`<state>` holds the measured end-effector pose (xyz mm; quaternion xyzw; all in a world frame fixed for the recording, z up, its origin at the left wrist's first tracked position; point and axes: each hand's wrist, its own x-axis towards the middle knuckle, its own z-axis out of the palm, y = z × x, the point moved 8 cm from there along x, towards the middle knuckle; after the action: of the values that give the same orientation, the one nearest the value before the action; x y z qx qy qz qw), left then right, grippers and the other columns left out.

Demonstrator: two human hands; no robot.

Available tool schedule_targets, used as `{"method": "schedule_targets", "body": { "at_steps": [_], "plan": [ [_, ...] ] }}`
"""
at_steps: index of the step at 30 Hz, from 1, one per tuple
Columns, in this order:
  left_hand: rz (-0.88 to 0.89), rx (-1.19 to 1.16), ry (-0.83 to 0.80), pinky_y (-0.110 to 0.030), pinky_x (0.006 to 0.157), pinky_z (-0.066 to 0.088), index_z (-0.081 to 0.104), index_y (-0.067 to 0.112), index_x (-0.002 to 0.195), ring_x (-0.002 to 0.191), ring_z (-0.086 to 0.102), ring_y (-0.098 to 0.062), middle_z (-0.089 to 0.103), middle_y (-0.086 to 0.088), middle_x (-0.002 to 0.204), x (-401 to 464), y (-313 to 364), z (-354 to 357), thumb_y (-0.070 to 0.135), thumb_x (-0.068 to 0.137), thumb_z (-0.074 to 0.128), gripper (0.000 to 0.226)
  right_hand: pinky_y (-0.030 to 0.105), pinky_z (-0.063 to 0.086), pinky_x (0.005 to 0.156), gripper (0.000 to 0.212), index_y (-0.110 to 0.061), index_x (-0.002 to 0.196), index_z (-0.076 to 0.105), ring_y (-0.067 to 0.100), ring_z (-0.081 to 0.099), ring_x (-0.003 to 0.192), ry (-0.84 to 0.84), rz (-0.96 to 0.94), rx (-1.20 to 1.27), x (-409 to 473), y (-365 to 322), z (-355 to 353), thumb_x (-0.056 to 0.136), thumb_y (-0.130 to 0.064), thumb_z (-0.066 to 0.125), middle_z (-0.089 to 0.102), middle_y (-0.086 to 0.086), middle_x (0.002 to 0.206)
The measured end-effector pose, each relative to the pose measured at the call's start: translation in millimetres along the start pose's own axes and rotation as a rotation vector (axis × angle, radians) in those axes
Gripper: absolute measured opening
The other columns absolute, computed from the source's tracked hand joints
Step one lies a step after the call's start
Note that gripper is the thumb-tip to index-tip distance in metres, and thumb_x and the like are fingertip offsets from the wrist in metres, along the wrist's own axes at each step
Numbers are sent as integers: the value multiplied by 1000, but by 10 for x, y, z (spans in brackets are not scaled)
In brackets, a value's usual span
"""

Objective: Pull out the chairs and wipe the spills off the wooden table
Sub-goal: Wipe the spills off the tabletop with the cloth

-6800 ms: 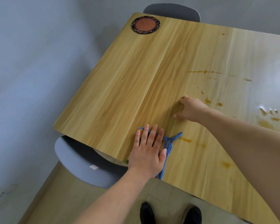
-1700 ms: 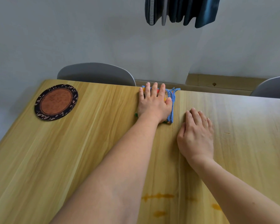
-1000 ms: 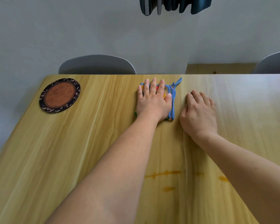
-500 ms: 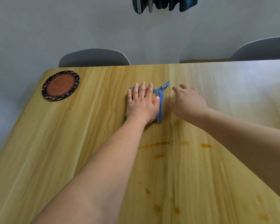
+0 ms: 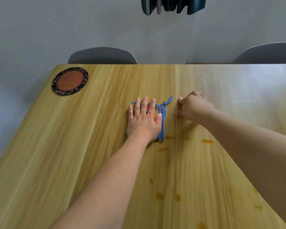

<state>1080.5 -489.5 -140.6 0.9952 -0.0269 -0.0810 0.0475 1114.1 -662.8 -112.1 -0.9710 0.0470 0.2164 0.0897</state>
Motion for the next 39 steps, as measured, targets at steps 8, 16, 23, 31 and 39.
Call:
{"method": "schedule_targets", "body": {
  "at_steps": [8,16,23,31,39],
  "plan": [
    [-4,-1,5,-48,121,-13,-11,28,156,150,-19,-22,-13,0,165,-221,-29,34,52,102,12,63,46,49,89,40,-17,127,57,34,45,116,89,-31,-2,-195,-131,-31,92,-38,57,45,10,124],
    [-17,-16,-12,-48,121,-12,-10,28,156,151,-18,-22,-12,0,165,-472,-63,49,52,101,12,64,37,45,98,52,-15,137,46,27,39,131,155,-226,-11,-1267,-96,153,94,-42,55,33,4,150],
    [-39,-13,-14,-48,121,-11,-8,28,156,151,-17,-22,-11,1,166,-813,-107,94,52,101,12,64,37,41,106,68,-16,147,31,28,32,137,-33,-256,-76,-1818,9,681,91,-42,59,28,5,151],
    [-37,-3,-12,-47,121,-12,-8,27,157,151,-17,-21,-11,1,166,-1271,-152,148,52,101,13,64,39,46,98,71,-17,148,32,28,35,130,-93,-218,-97,-1790,19,801,89,-41,63,28,4,144],
    [-44,18,-22,-46,121,-11,-11,28,156,150,-21,-20,-15,2,165,-1710,-201,245,52,101,11,64,34,47,73,57,-20,125,58,24,46,111,-89,-191,-61,-1741,33,706,77,-44,76,36,0,124]
  ]
}}
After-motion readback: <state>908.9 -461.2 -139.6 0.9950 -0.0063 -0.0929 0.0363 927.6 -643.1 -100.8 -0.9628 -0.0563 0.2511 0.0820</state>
